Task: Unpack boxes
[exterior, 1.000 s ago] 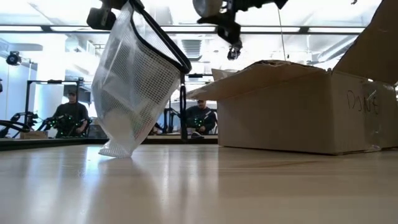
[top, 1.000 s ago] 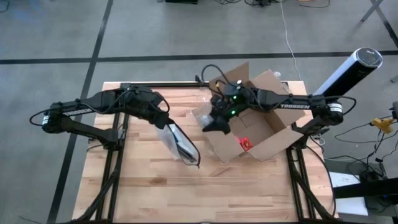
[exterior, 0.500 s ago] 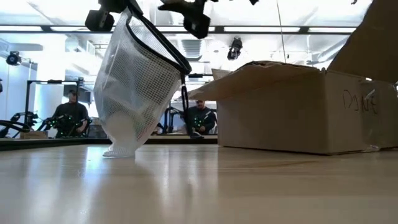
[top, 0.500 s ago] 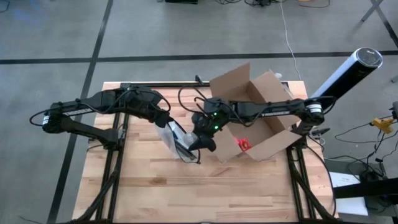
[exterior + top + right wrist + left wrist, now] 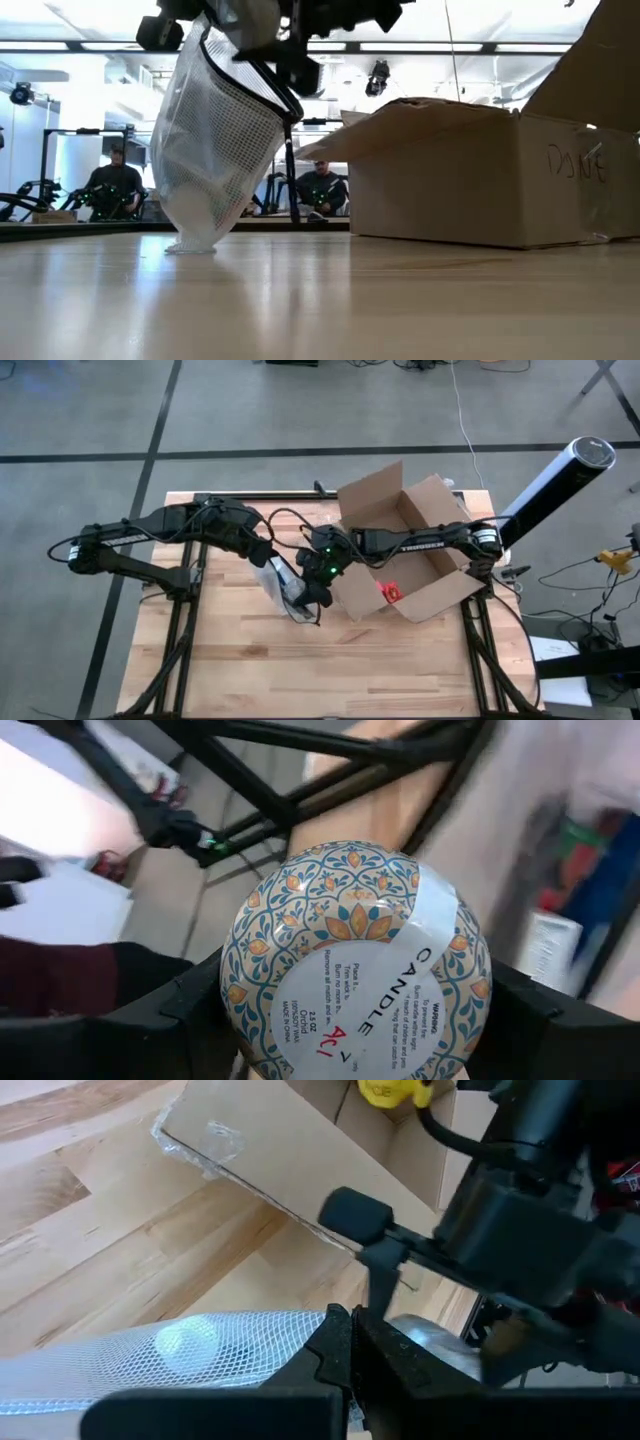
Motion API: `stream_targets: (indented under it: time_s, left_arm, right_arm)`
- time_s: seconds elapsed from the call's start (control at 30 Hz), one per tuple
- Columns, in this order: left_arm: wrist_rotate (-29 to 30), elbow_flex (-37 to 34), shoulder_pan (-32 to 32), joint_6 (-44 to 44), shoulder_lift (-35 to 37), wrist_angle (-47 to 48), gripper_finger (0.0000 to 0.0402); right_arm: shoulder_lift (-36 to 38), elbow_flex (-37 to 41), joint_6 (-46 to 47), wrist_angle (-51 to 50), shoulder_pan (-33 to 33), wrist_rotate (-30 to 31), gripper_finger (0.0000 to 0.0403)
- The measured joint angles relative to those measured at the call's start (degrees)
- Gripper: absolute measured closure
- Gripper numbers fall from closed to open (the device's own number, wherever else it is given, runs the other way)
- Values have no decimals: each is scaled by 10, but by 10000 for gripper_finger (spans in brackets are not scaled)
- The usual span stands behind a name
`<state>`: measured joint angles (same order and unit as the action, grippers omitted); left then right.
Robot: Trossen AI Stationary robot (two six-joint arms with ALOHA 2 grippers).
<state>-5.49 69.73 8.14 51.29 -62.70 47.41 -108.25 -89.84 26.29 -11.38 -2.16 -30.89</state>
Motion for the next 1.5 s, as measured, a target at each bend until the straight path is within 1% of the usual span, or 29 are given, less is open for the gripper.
stream_targets:
  time_s: [0.07,0.23,0.3,0.5,0.8,1.03,1.23,1.37,1.5]
  left_arm:
    - [-1,0,0,0,0,-1,402]
    - [-15,0,0,1,0,-3,402]
    - [-15,0,0,2,0,-3,402]
    - [-19,0,0,2,0,-4,402]
    - [-22,0,0,2,0,-8,402]
    - [-23,0,0,2,0,-8,402]
    - [-23,0,0,2,0,-8,402]
    - [-23,0,0,0,0,-8,402]
    - [-23,0,0,0,0,-8,402]
  right_arm:
    - [-2,-1,0,4,-1,25,138]
    - [-3,-1,1,-1,-4,114,136]
    - [-3,-1,1,-3,-5,139,135]
    - [-3,-1,-3,-3,-6,172,137]
    - [-3,-1,-3,-3,-9,174,121]
    - [-3,0,-4,-3,-10,171,123]
    - [-3,0,-8,-3,-11,135,96]
    - [-3,0,-8,-3,-12,133,78]
    - [-3,0,-8,-3,-14,133,70]
